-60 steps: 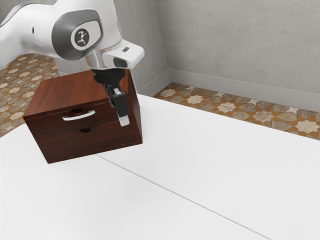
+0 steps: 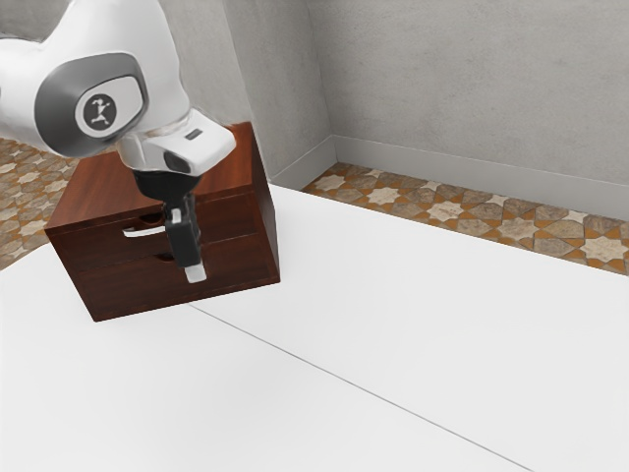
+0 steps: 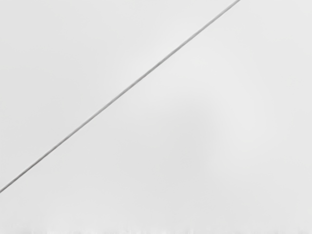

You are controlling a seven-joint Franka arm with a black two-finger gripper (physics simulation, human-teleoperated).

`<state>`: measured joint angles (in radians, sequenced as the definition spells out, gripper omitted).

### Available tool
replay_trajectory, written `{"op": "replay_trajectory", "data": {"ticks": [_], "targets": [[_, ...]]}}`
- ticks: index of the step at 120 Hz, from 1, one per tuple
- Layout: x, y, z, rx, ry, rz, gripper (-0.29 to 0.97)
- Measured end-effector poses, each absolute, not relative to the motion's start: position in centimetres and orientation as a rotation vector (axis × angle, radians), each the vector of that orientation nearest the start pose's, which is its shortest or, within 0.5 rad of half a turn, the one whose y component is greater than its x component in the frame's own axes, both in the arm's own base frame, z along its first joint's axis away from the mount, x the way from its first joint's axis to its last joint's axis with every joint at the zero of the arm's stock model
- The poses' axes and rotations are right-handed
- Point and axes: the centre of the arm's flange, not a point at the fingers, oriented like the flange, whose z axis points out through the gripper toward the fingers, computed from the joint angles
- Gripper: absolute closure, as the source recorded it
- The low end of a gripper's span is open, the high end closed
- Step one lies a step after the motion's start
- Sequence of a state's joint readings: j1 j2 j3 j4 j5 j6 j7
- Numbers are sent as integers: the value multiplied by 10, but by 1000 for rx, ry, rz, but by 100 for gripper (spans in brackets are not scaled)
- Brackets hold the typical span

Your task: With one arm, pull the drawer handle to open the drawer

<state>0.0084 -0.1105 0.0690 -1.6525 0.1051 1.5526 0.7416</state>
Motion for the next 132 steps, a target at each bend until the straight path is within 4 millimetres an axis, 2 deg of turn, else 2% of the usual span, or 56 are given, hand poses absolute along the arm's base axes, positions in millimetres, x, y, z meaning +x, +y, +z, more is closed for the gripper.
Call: {"op": "replay_trajectory", "data": {"ticks": [17,27,36,58,68,79,93,132], "targets": [[489,74,617,-2822,1013,3,0],[486,85,608,-2764,1033,-50,0],[481,106,595,-2728,1039,-103,0],[492,123,598,-2585,1133,-238,5],[493,143,599,-2554,1141,-268,13],[493,160,597,-2529,1152,-274,23],[498,172,589,-2500,1183,-263,29],[506,200,575,-2434,1237,-240,35]]}}
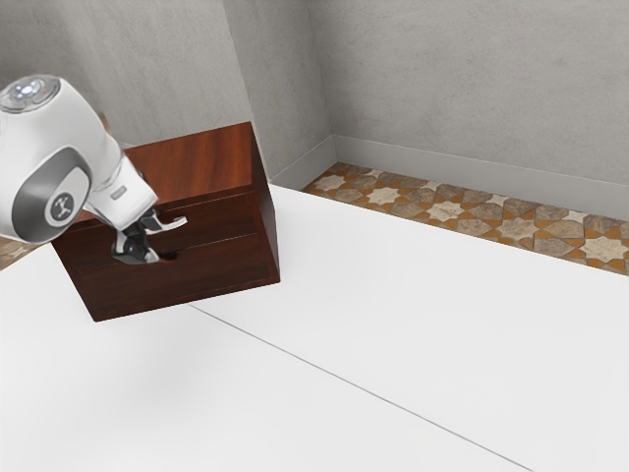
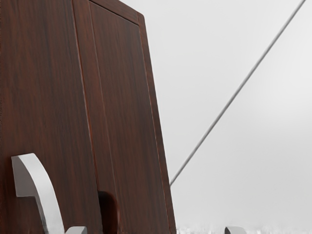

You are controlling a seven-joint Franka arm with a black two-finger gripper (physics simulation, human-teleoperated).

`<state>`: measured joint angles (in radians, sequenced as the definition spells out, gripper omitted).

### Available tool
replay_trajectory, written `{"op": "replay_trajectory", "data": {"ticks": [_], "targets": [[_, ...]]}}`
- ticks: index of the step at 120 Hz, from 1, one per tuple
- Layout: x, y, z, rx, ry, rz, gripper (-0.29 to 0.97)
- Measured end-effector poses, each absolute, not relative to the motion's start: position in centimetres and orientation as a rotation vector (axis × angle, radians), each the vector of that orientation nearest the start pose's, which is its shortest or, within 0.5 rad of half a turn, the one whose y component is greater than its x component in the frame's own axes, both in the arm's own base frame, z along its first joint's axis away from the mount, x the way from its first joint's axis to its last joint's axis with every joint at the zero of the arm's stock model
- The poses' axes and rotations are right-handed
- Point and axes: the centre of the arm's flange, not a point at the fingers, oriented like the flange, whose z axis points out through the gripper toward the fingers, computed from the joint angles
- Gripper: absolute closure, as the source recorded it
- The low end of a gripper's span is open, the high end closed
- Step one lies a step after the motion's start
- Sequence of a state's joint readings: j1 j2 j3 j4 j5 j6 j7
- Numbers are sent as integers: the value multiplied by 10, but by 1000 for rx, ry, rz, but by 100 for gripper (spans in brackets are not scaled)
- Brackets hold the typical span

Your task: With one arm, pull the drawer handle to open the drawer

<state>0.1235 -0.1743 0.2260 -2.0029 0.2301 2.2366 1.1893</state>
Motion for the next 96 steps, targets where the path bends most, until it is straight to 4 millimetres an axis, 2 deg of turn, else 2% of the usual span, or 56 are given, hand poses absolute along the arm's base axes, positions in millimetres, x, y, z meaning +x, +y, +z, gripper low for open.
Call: {"op": "replay_trajectory", "data": {"ticks": [13,55,72,96], "targets": [[507,210,575,-2413,1241,-239,36],[527,229,568,-2364,1277,-223,36],[529,235,566,-2363,1279,-228,36],[532,240,556,-2407,1270,-264,50]]}}
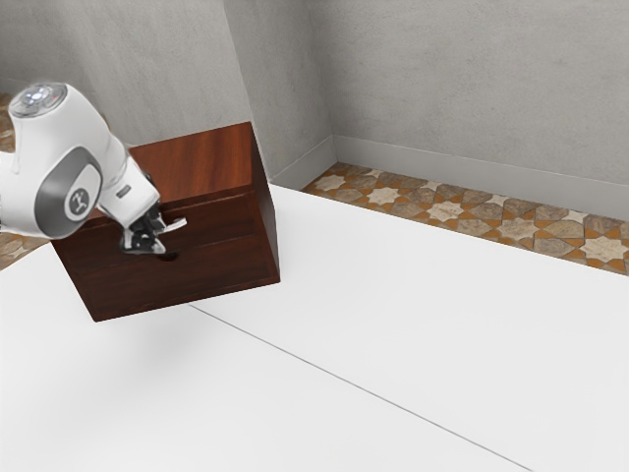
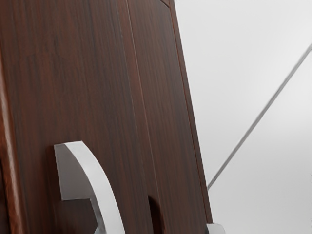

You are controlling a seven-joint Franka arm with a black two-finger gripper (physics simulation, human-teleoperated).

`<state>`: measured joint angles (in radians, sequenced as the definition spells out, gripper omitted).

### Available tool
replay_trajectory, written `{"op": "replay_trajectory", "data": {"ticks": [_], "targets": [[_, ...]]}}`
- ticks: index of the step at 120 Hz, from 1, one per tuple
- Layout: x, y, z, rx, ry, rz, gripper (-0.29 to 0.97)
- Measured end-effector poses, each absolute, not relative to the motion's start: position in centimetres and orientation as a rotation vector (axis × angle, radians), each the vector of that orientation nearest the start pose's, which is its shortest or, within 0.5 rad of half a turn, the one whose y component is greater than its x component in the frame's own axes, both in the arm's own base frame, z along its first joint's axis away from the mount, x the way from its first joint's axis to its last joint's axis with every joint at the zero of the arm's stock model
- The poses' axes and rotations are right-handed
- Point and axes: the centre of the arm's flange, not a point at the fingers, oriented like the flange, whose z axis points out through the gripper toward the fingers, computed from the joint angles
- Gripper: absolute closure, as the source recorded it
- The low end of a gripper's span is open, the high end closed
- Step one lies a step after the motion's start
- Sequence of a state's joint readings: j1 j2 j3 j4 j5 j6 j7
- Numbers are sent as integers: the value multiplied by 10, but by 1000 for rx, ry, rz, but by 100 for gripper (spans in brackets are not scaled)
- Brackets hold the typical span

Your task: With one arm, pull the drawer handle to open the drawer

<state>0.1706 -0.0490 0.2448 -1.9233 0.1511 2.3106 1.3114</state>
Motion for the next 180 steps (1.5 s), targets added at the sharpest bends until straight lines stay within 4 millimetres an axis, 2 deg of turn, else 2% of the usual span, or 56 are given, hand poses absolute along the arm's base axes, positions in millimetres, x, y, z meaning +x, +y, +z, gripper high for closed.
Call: {"op": "replay_trajectory", "data": {"ticks": [11,16,29,33,43,65,105,130,148,180], "targets": [[533,243,549,-2432,1264,-279,56],[532,243,548,-2439,1261,-286,54],[527,240,550,-2446,1255,-311,66],[524,237,552,-2448,1254,-320,70],[514,230,553,-2457,1260,-333,68],[492,212,552,-2459,1283,-357,76],[451,187,554,-2464,1316,-402,69],[429,179,557,-2461,1317,-432,74],[417,173,559,-2457,1319,-451,75],[410,157,557,-2444,1335,-462,76]]}}
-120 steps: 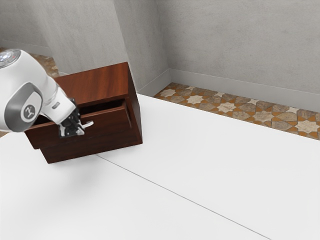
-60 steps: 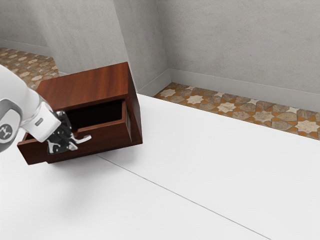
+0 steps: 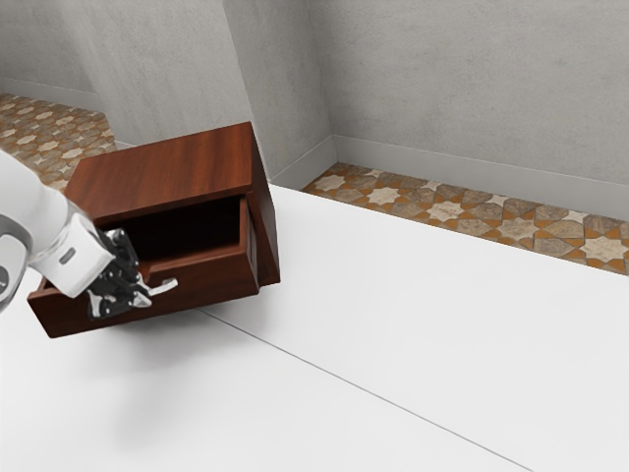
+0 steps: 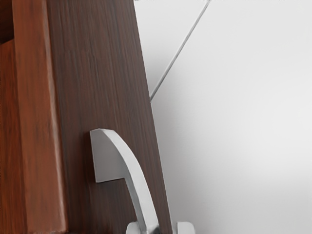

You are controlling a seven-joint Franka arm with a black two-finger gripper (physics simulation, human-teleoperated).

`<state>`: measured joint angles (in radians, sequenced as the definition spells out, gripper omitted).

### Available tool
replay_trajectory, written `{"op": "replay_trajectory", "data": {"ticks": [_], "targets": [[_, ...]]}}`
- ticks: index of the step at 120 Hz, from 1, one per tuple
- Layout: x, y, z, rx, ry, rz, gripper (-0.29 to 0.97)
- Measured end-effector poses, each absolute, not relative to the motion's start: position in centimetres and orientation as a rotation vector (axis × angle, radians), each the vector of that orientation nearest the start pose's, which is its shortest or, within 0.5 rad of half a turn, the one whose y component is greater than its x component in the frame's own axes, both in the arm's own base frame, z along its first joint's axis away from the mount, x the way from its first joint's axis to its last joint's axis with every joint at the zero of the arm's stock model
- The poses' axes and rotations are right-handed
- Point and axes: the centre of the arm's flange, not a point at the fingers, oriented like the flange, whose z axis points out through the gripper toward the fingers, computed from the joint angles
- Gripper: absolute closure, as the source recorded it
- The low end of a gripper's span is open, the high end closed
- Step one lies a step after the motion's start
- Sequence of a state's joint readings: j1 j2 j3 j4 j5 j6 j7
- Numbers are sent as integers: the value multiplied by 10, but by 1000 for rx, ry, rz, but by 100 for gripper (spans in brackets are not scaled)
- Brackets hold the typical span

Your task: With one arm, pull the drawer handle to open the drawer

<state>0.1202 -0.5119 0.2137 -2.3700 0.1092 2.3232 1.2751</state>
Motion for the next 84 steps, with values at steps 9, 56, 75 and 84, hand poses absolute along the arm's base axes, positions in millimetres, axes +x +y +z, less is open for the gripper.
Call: {"op": "replay_trajectory", "data": {"ticks": [9,56,75,84], "targets": [[405,154,558,-2443,1334,-469,76],[391,132,560,-2426,1342,-484,75],[387,130,559,-2436,1336,-486,69],[384,127,561,-2436,1335,-490,65]]}}
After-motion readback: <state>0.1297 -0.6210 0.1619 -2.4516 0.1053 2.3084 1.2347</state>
